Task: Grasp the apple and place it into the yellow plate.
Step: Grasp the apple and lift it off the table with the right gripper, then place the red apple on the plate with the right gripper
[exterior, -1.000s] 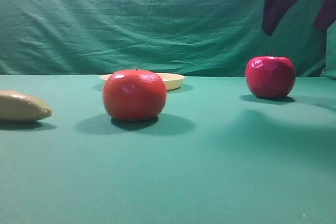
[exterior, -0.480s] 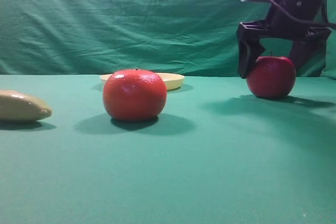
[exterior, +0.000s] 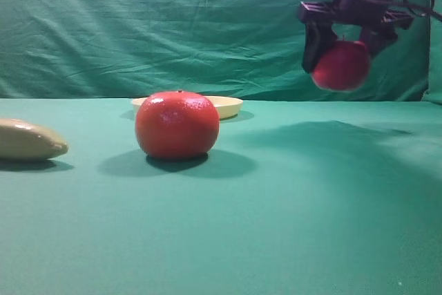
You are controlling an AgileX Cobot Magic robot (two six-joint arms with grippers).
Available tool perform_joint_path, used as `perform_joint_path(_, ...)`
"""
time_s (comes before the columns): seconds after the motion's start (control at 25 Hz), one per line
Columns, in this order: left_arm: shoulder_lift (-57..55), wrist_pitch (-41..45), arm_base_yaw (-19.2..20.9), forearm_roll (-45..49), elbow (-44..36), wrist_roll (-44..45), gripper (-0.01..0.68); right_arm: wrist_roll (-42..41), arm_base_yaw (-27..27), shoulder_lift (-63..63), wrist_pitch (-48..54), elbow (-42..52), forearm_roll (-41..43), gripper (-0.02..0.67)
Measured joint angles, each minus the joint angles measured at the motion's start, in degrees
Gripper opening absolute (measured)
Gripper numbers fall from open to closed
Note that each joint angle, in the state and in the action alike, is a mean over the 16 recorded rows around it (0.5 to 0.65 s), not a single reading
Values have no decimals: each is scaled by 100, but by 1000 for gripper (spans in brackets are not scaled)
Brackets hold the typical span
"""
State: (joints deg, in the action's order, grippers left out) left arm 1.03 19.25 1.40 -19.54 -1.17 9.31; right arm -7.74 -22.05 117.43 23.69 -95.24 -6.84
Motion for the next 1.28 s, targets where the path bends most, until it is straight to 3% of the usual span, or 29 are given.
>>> perform_joint_path(0.32,0,0,0,0,0,0,157,-316,-725,545,-1136,-183,-77,526)
perform_joint_path(0.64,0,0,0,0,0,0,157,-438,-949,956,-1662,-212,-86,545)
perform_joint_path(1.08,0,0,0,0,0,0,157,-511,-956,866,-1597,-234,-86,621)
perform_joint_path(1.28,0,0,0,0,0,0,157,-580,-917,372,-1057,-234,-80,573)
